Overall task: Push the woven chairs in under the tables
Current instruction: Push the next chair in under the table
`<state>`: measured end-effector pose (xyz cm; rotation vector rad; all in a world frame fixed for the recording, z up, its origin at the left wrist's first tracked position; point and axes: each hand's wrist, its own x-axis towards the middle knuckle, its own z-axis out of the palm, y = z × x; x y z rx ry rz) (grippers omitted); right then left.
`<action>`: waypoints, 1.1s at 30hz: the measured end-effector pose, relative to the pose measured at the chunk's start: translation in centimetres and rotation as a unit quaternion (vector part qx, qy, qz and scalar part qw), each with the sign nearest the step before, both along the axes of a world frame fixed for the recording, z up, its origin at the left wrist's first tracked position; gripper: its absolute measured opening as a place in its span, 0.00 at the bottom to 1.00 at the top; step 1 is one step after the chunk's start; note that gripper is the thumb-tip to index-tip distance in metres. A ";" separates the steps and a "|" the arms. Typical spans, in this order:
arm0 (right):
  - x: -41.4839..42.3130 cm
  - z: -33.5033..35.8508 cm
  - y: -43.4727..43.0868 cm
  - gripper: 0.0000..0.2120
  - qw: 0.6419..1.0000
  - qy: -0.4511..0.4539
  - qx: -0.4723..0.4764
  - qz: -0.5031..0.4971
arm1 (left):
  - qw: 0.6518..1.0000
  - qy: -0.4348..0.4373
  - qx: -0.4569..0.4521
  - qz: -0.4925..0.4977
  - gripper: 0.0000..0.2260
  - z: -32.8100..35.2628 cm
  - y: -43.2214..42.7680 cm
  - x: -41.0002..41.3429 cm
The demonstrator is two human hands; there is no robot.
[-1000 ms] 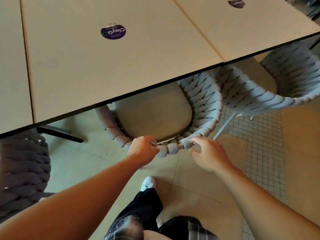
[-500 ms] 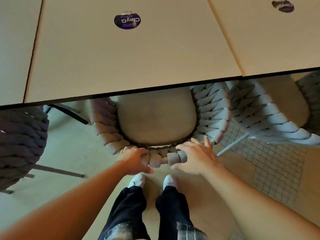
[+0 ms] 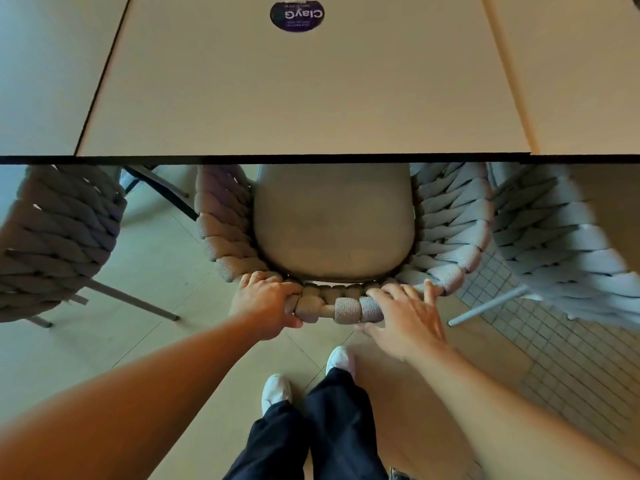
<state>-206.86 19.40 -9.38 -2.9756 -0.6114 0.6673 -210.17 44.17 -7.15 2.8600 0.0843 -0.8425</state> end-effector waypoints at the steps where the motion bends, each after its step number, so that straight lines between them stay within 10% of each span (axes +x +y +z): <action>1: -0.1 -0.1 0.0 0.33 1.000 -0.004 -0.008 0.004 | 1.000 -0.005 0.002 -0.001 0.28 -0.1 -0.1 -0.1; 33: -4.1 -1.3 4.9 0.28 0.997 0.003 0.045 0.067 | 0.999 -0.031 -0.003 0.038 0.27 -0.8 5.0 -6.0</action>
